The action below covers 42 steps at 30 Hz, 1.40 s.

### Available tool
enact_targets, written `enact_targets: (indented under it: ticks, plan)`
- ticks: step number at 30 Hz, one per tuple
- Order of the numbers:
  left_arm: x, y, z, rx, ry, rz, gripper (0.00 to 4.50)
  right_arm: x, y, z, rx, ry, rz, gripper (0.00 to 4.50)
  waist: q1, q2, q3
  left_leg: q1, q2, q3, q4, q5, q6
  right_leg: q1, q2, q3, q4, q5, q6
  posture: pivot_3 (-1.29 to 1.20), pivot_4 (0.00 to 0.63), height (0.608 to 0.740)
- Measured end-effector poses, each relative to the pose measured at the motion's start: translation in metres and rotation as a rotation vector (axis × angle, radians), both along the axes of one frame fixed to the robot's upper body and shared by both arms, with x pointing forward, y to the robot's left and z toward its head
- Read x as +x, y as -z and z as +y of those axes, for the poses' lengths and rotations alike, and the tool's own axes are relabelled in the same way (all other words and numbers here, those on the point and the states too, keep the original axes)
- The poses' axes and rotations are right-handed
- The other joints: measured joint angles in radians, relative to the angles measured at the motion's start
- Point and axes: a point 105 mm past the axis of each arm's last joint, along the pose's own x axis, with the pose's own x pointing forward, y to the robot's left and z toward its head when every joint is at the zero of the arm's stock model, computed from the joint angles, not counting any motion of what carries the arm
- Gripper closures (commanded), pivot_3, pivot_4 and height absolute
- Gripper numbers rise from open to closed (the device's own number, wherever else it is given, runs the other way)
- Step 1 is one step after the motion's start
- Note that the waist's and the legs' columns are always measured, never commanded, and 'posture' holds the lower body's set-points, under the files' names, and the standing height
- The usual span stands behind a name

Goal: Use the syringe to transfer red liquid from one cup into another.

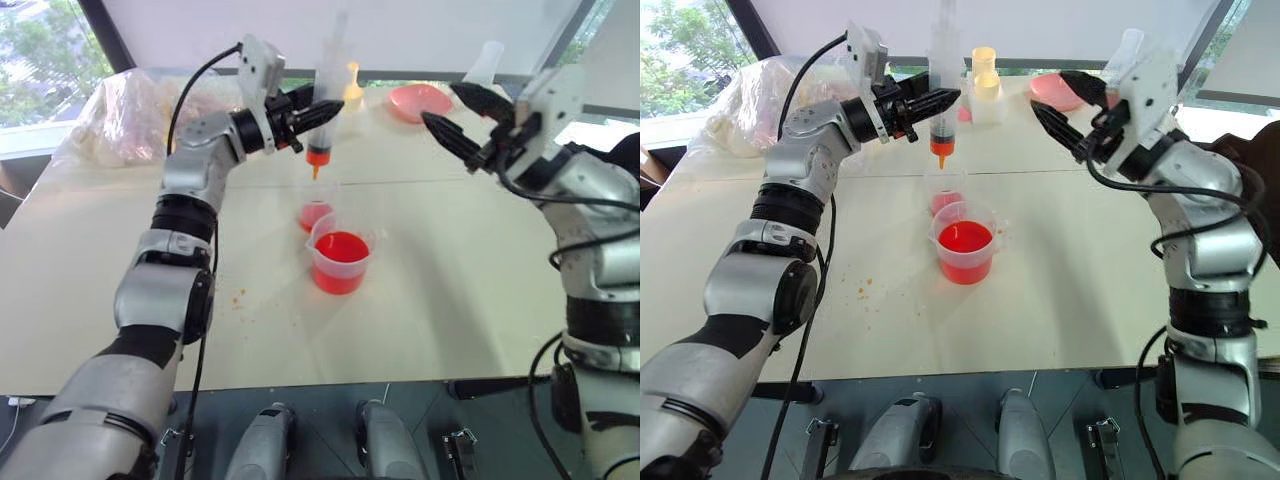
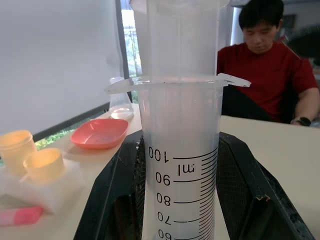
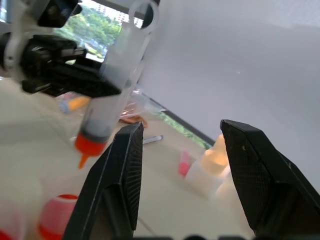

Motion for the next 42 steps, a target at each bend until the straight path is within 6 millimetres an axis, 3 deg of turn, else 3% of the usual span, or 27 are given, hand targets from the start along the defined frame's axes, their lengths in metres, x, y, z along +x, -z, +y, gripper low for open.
enact_targets:
  ticks: [5, 9, 17, 24, 29, 32, 35, 42]
  plan:
    - [0.001, 0.008, -0.003, 0.027, 0.004, -0.011, 3.08, 0.025, -0.003, 0.028, -0.018, -0.041, -0.049, 1.99, -0.006, 0.000, 0.000, 0.000, 0.000, 0.000, 0.000, 0.000, 0.000, -0.001, 0.001, 0.000, 0.000, 0.000, 0.000, 0.00, 0.150, 0.740]
    - [0.000, 0.011, -0.004, 0.050, 0.012, -0.024, 3.08, 0.038, -0.011, 0.038, -0.022, -0.059, -0.084, 1.99, -0.004, 0.000, 0.000, 0.000, 0.000, -0.002, -0.001, 0.000, 0.000, -0.001, 0.001, 0.000, 0.000, 0.000, 0.000, 0.00, 0.150, 0.740]
    - [-0.001, 0.030, -0.001, 0.080, 0.018, 0.010, 3.08, 0.048, -0.009, 0.047, -0.039, -0.095, -0.099, 1.99, -0.006, 0.000, 0.000, 0.000, 0.000, -0.003, -0.001, 0.000, 0.000, -0.001, 0.001, 0.000, 0.000, 0.000, 0.000, 0.00, 0.150, 0.740]
    - [-0.004, 0.028, -0.005, 0.094, 0.040, -0.011, 3.08, 0.047, -0.012, 0.059, -0.037, -0.140, -0.112, 1.99, -0.008, 0.000, 0.000, 0.000, 0.000, -0.003, -0.001, 0.000, -0.001, -0.002, 0.001, 0.000, 0.001, 0.000, 0.000, 0.00, 0.150, 0.740]
    - [-0.004, 0.038, -0.002, 0.099, 0.040, 0.012, 3.08, 0.050, -0.003, 0.065, -0.036, -0.162, -0.083, 1.99, -0.009, 0.000, 0.000, 0.000, 0.000, -0.003, -0.001, 0.001, -0.001, -0.002, 0.001, 0.000, 0.002, 0.000, 0.000, 0.00, 0.150, 0.740]
    - [-0.005, 0.042, -0.002, 0.108, 0.044, 0.019, 3.08, 0.053, 0.000, 0.068, -0.038, -0.172, -0.069, 2.80, -0.009, 0.000, 0.000, 0.000, 0.000, -0.003, -0.001, 0.001, -0.001, -0.002, 0.001, 0.001, 0.002, 0.000, 0.000, 0.00, 0.150, 0.740]
    - [-0.007, 0.036, -0.004, 0.113, 0.055, -0.010, 3.08, 0.051, -0.003, 0.074, -0.045, -0.198, -0.082, 4.32, -0.009, 0.000, 0.000, -0.001, 0.000, -0.003, -0.001, 0.001, -0.002, -0.003, 0.001, 0.001, 0.002, 0.000, 0.000, 0.00, 0.150, 0.740]
    - [-0.009, 0.032, -0.002, 0.118, 0.057, -0.023, 3.08, 0.049, -0.005, 0.077, -0.049, -0.214, -0.099, 4.47, -0.009, 0.000, 0.000, 0.000, 0.000, -0.003, -0.001, 0.001, -0.002, -0.003, 0.001, 0.001, 0.002, 0.000, 0.000, 0.00, 0.150, 0.740]
